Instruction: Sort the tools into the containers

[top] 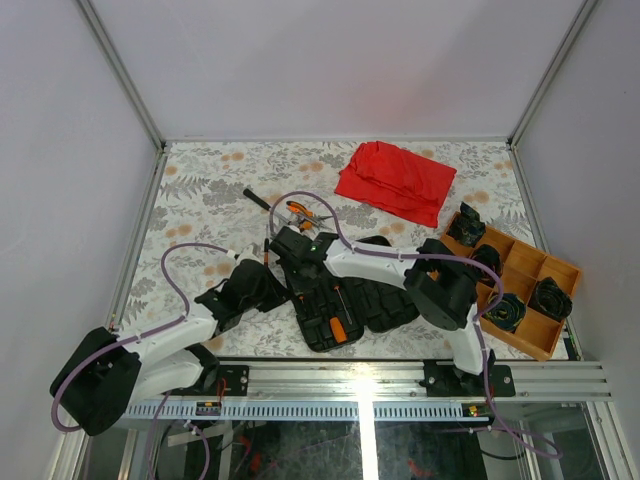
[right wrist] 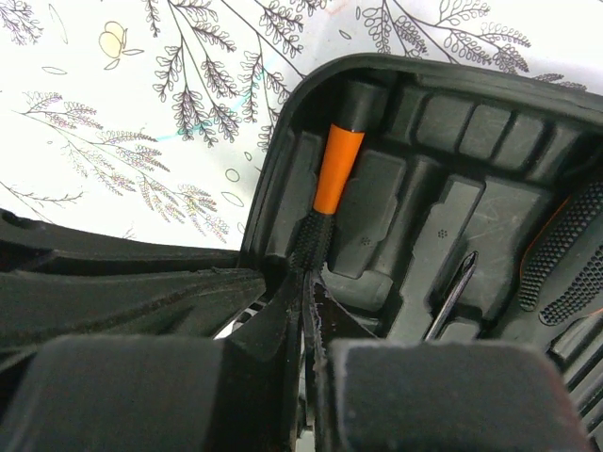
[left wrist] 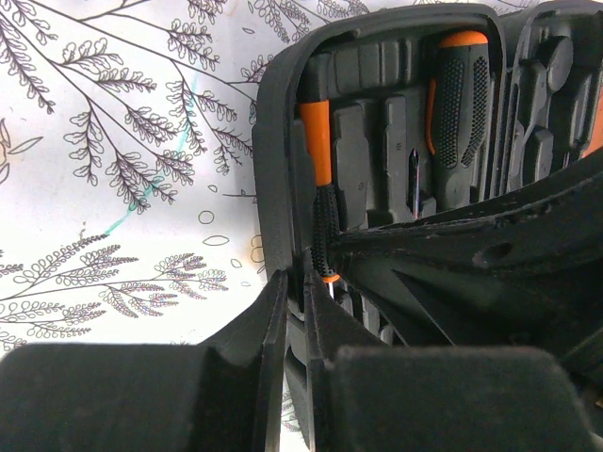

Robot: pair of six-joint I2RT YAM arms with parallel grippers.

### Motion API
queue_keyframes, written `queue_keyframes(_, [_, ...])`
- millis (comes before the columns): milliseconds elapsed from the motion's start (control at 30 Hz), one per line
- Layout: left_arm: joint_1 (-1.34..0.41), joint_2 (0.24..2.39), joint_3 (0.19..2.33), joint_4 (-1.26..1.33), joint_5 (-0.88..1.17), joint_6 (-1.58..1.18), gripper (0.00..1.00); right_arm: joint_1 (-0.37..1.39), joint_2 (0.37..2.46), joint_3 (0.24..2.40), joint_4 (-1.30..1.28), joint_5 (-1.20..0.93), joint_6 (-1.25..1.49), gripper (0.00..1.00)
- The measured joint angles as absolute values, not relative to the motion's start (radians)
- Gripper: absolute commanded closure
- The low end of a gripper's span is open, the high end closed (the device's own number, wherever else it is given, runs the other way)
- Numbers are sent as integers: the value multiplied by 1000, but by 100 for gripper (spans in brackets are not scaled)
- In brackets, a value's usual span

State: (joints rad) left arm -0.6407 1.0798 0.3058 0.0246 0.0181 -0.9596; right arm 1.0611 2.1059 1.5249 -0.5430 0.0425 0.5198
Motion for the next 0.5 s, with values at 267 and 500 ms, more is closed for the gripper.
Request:
queue_keyframes(267, [-649, 1052, 296, 25, -2, -961, 100, 1098, 1988, 1401, -389, 124, 514, 74])
queue_keyframes(500, [-654, 1043, 292, 24, -12, -967, 100, 1141, 1909, 1396, -403, 168, 499, 68])
